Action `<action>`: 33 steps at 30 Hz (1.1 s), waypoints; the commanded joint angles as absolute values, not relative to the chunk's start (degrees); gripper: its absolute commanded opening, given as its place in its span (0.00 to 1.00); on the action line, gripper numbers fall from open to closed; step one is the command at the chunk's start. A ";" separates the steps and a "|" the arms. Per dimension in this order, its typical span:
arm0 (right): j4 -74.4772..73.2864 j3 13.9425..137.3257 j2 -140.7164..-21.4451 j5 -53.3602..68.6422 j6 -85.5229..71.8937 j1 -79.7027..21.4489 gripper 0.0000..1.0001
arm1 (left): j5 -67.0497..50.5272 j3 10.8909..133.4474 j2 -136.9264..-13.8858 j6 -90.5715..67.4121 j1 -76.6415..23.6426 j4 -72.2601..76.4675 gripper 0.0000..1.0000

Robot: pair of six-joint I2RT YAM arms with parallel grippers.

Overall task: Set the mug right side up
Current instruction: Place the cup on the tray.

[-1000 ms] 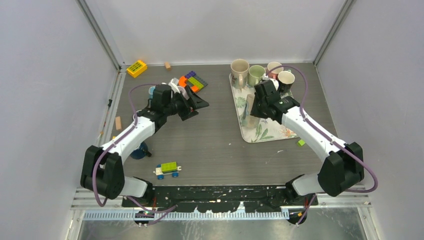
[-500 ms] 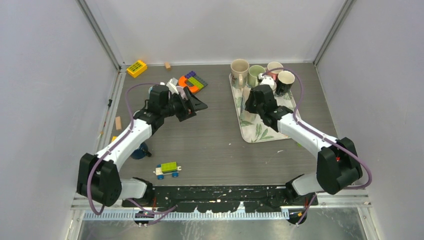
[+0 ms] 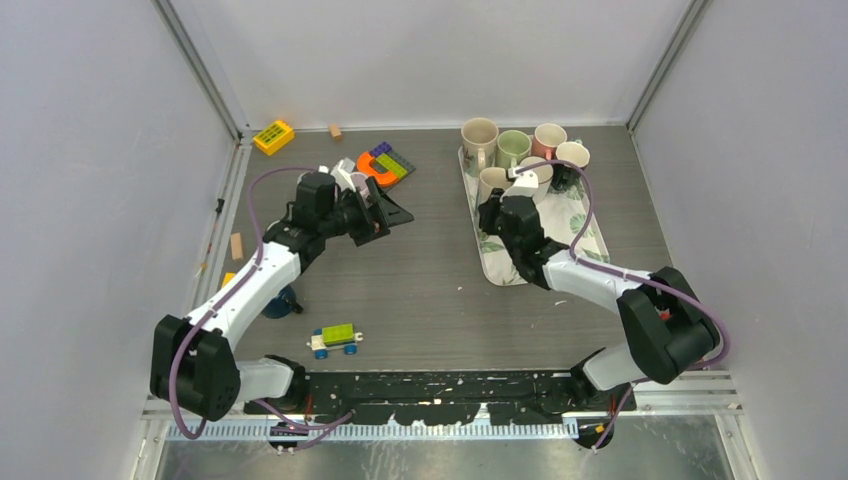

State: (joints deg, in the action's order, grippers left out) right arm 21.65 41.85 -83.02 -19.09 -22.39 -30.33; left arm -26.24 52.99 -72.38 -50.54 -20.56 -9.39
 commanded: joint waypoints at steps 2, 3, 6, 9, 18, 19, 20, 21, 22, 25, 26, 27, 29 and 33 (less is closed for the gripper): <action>24.18 39.43 -84.55 -22.33 -23.15 -30.44 0.01 | -27.84 52.74 -70.41 -49.24 -20.21 -10.29 0.86; 23.86 39.27 -84.51 -22.41 -23.12 -30.46 0.01 | -27.73 52.66 -70.20 -49.16 -20.21 -10.45 0.86; 22.79 38.82 -84.29 -21.79 -23.55 -30.49 0.01 | -27.51 52.44 -69.65 -49.04 -20.21 -10.64 0.86; 22.22 37.88 -84.85 -21.90 -23.90 -30.47 0.01 | -27.63 52.11 -69.53 -49.13 -20.26 -10.47 0.86; 19.53 35.63 -84.87 -21.57 -25.86 -31.02 0.01 | -27.90 50.89 -68.46 -49.21 -20.21 -10.17 0.86; 18.96 35.58 -84.65 -22.13 -25.88 -31.01 0.01 | -28.02 50.62 -68.22 -49.29 -20.21 -10.14 0.86; 18.56 35.54 -84.54 -22.54 -25.78 -30.98 0.01 | -27.98 50.36 -67.90 -49.31 -20.21 -10.16 0.86; 18.33 35.54 -84.59 -22.92 -25.62 -31.00 0.01 | -27.81 50.14 -67.65 -49.23 -20.21 -10.20 0.86; 18.03 35.73 -84.72 -23.09 -25.41 -31.02 0.01 | -27.70 49.98 -67.16 -49.22 -20.21 -10.26 0.86; 17.95 35.14 -84.77 -23.36 -25.22 -31.11 0.01 | -27.69 49.46 -66.34 -48.84 -20.21 -10.66 0.86; 18.01 34.96 -84.89 -23.72 -25.25 -31.11 0.01 | -27.69 49.29 -66.03 -48.64 -20.21 -11.03 0.86; 18.06 34.71 -84.90 -24.04 -25.16 -31.14 0.01 | -27.75 49.07 -65.69 -48.53 -20.21 -11.29 0.86; 18.27 34.27 -84.94 -24.84 -24.97 -31.17 0.01 | -27.84 48.73 -65.05 -48.47 -20.21 -11.40 0.86; 18.69 33.28 -84.81 -26.92 -24.12 -31.19 0.01 | -27.97 48.51 -63.87 -48.06 -20.21 -12.23 0.86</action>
State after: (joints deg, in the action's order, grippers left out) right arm 27.38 36.42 -83.15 -21.23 -24.27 -31.88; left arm -26.65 48.77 -66.11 -49.54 -20.53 -11.57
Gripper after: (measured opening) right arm 0.286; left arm 0.859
